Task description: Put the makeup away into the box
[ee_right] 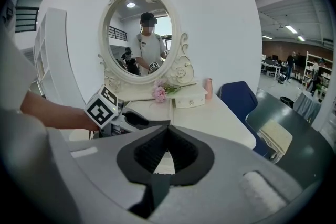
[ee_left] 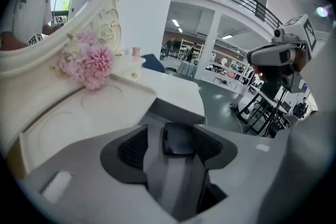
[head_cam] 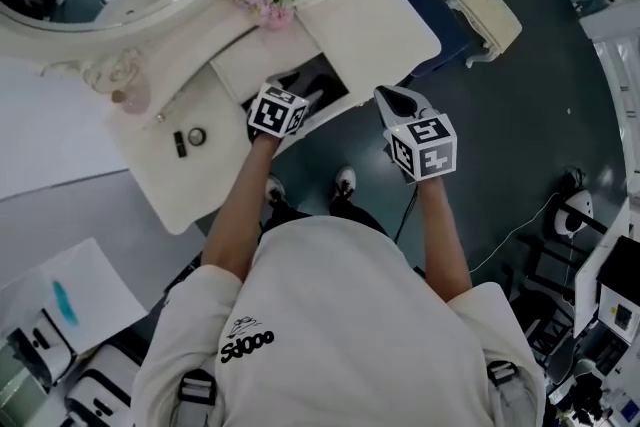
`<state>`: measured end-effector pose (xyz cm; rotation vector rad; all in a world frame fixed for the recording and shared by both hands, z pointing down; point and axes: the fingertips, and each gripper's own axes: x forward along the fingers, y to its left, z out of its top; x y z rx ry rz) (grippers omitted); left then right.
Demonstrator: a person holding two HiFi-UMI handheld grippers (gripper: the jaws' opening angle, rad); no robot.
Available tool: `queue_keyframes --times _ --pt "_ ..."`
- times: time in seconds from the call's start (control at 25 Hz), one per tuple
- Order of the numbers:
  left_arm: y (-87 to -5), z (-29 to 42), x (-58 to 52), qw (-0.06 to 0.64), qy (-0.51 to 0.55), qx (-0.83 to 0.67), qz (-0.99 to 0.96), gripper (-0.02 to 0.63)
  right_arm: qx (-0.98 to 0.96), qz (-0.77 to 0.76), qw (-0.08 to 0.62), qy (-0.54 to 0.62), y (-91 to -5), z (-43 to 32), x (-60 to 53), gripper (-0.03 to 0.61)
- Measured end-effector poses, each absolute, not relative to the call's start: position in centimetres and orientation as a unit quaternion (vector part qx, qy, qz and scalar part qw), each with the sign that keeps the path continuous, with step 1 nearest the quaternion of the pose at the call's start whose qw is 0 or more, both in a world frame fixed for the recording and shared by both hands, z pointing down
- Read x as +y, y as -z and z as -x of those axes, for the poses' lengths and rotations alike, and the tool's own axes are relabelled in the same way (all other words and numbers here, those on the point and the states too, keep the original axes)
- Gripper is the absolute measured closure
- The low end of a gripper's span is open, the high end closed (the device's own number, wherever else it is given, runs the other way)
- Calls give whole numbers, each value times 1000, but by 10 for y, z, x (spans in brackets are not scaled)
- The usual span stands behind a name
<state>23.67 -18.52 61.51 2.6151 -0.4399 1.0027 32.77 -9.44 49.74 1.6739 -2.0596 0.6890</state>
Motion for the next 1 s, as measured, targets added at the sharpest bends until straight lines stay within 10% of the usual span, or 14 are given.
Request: queue_keyframes --times 0.2,1.0 --pt "-561 -197 -198 134 -258 -184 -939 423 -750 -589 204 -223 -486 -299 -113 575" --pt "-572 91 -227 182 -252 -442 -841 422 -842 -451 257 -147 -475 -104 -182 575"
